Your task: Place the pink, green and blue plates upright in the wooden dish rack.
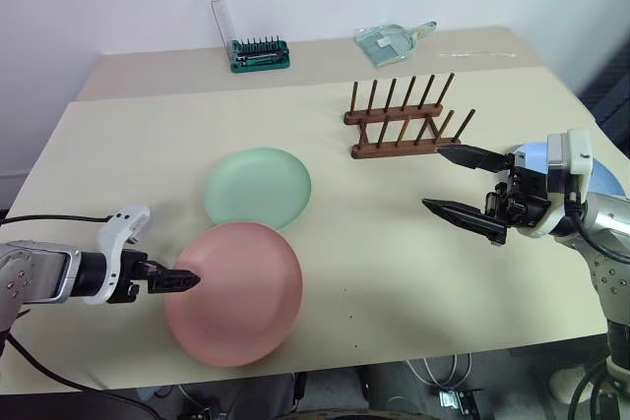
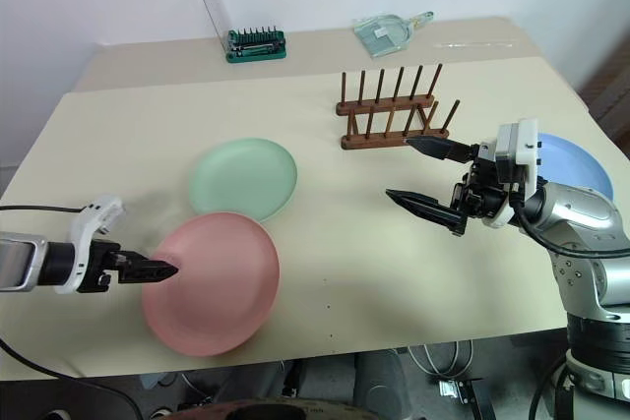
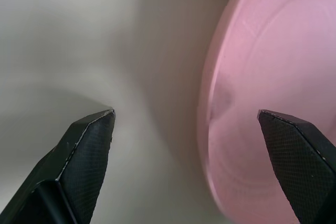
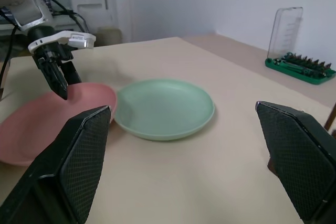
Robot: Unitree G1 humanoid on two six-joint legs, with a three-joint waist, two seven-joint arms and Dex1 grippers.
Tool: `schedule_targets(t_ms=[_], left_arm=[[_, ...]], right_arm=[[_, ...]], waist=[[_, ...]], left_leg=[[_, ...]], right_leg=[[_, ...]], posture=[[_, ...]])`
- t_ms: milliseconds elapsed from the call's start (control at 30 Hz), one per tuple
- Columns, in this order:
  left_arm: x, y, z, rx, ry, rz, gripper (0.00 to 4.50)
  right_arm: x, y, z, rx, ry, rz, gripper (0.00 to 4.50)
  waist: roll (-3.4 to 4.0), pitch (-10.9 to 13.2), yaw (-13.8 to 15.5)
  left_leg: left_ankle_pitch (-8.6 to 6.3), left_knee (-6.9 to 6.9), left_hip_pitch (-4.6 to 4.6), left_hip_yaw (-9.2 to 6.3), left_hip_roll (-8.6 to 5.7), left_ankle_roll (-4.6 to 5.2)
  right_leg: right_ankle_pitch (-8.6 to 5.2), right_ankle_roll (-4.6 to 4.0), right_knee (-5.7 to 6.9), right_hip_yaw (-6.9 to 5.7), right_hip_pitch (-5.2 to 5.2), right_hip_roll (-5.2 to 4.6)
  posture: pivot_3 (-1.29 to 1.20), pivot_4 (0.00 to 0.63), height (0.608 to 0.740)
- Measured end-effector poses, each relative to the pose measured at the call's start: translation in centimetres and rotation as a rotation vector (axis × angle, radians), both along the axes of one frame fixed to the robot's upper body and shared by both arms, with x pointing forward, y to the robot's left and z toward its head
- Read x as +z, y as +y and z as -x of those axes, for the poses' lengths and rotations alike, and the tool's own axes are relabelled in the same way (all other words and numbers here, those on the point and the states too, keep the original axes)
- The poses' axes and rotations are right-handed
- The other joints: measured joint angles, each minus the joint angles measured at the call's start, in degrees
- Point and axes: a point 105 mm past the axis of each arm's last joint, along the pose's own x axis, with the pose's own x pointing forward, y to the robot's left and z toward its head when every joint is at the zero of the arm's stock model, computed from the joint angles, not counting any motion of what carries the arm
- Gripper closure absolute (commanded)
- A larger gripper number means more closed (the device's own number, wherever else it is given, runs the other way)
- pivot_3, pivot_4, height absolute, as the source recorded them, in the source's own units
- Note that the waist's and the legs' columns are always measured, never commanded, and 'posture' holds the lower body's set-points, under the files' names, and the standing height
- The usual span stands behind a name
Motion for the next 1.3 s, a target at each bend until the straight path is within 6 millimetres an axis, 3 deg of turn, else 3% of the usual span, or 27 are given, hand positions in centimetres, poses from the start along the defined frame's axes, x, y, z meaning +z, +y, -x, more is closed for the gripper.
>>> schedule_targets(t_ms=[100,300,333,533,833,1300], left_arm=[[-0.3,-0.7,-0.5,0.024,-0.01,0.038,1.23],[-1.3,-0.9,0.4,0.029,0.043,0.057,4.33],[-1.1,-1.2,0.5,0.018,0.04,0.074,4.47],[-1.3,-1.1,0.6,0.028,0.068,0.092,4.47],[0.4,-0.6,-0.8,0.045,0.03,0.11,4.47],[6.8,-1.4,-5.7,0.101,-0.138,0.431,4.47]], right_arm=[[0.0,0.0,-0.1,-0.007,-0.006,0.002,0.0],[0.3,-0.3,-0.1,-0.021,-0.022,0.0,0.0],[0.4,-0.3,-0.1,-0.023,-0.027,-0.001,0.0],[0.4,-0.3,-0.1,-0.028,-0.037,0.001,0.0],[0.3,-0.3,-0.2,-0.035,-0.042,0.016,0.0],[0.2,0.0,-0.4,-0.018,-0.043,0.026,0.0]], waist=[[0.02,-0.02,0.57],[0.02,-0.02,0.56],[0.03,-0.02,0.7],[0.02,-0.02,1.06],[0.01,-0.01,1.09],[-0.04,0.02,1.19]], left_leg=[[-0.06,-0.02,0.27,0.02,0.0,0.09],[-0.07,-0.05,0.3,0.05,0.02,0.02],[-0.07,-0.05,0.32,0.05,0.02,0.02],[-0.08,-0.05,0.35,0.06,0.04,0.02],[-0.08,-0.07,0.34,0.06,0.05,0.01],[-0.07,-0.07,0.31,0.06,0.04,-0.03]], right_leg=[[0.0,0.01,-0.04,0.01,0.25,0.0],[-0.01,0.01,-0.03,0.03,0.22,0.02],[-0.01,0.01,-0.03,0.03,0.25,0.01],[-0.01,0.0,-0.03,0.03,0.26,0.03],[-0.02,-0.01,-0.03,0.02,0.25,0.05],[-0.01,0.0,-0.02,0.03,0.19,0.06]], posture=[[0.0,0.15,0.74],[0.0,0.15,0.74],[0.0,0.15,0.74],[0.0,0.15,0.74],[0.0,0.15,0.74],[0.0,0.15,0.74]])
